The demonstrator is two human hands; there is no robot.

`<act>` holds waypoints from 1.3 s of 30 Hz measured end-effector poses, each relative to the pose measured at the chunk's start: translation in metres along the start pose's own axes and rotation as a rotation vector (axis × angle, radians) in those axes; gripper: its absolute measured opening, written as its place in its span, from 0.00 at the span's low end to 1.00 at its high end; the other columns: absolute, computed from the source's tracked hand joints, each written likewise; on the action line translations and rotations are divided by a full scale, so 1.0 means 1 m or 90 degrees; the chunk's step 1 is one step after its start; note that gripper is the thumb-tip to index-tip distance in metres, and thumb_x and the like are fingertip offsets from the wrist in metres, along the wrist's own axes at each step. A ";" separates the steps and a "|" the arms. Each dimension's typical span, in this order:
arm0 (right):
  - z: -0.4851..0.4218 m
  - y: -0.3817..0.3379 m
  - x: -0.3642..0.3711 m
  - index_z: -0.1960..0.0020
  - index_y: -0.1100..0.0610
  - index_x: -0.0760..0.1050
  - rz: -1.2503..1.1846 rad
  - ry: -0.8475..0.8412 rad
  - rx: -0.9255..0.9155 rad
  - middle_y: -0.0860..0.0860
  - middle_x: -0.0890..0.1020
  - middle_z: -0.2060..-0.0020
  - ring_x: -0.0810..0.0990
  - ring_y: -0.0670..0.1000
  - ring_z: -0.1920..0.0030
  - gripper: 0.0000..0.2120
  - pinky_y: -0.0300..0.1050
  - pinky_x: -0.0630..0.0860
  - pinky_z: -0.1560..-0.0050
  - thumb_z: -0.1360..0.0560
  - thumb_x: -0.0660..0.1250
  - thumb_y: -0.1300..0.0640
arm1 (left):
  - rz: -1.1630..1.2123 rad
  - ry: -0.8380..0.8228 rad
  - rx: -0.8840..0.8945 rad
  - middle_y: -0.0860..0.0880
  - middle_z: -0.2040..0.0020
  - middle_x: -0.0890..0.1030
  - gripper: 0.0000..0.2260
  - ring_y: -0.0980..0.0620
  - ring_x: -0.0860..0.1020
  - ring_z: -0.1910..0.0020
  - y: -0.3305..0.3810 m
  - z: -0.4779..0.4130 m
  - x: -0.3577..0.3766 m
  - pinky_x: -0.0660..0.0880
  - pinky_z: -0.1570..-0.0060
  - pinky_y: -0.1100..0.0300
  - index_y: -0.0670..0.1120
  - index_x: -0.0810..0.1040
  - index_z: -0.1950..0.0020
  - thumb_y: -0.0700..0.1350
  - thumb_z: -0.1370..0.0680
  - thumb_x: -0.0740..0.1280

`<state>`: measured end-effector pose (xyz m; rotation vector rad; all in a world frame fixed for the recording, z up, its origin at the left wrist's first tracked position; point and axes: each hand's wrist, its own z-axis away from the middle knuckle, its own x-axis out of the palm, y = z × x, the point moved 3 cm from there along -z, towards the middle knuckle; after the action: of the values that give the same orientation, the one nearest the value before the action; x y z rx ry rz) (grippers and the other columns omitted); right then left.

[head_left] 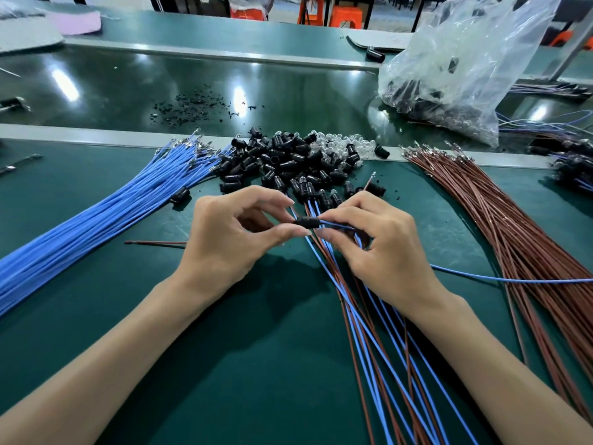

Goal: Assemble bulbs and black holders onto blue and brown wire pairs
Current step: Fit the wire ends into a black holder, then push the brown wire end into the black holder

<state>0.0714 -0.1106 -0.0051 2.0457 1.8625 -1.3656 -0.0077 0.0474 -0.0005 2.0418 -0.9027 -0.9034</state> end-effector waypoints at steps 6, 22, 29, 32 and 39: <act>-0.001 0.002 -0.004 0.54 0.65 0.83 -0.027 0.040 0.003 0.55 0.79 0.63 0.72 0.45 0.64 0.05 0.26 0.66 0.60 0.29 0.71 0.68 | -0.107 -0.020 0.136 0.48 0.58 0.82 0.17 0.56 0.77 0.65 0.004 -0.001 0.000 0.73 0.59 0.67 0.42 0.81 0.51 0.47 0.36 0.78; -0.001 -0.016 -0.005 0.56 0.65 0.81 -0.160 0.012 0.042 0.57 0.76 0.65 0.72 0.52 0.66 0.06 0.39 0.67 0.66 0.26 0.68 0.63 | 0.072 -0.030 0.054 0.51 0.60 0.82 0.13 0.59 0.79 0.70 0.017 0.010 0.011 0.76 0.65 0.68 0.46 0.78 0.45 0.48 0.28 0.70; 0.003 -0.021 0.000 0.54 0.66 0.82 -0.206 -0.046 0.021 0.57 0.77 0.64 0.73 0.55 0.66 0.07 0.42 0.68 0.66 0.25 0.66 0.64 | 0.257 0.044 -0.060 0.52 0.64 0.83 0.09 0.57 0.77 0.70 0.016 0.014 0.019 0.73 0.65 0.69 0.46 0.81 0.54 0.44 0.33 0.73; 0.003 -0.022 0.000 0.47 0.63 0.82 -0.188 -0.020 0.027 0.55 0.77 0.61 0.74 0.51 0.63 0.09 0.39 0.69 0.64 0.24 0.65 0.65 | 0.323 0.098 -0.116 0.53 0.67 0.83 0.11 0.59 0.79 0.69 0.011 0.011 0.018 0.73 0.65 0.70 0.43 0.79 0.57 0.41 0.38 0.74; 0.004 -0.020 -0.002 0.55 0.57 0.81 -0.208 0.069 0.134 0.46 0.82 0.63 0.80 0.44 0.63 0.01 0.33 0.74 0.59 0.27 0.72 0.60 | 0.362 0.110 -0.150 0.50 0.63 0.85 0.11 0.57 0.82 0.65 0.009 0.009 0.017 0.76 0.61 0.69 0.38 0.79 0.57 0.36 0.37 0.74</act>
<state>0.0534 -0.1087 0.0034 2.0071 2.2711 -1.6168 -0.0093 0.0260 -0.0027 1.5129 -1.1364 -0.4841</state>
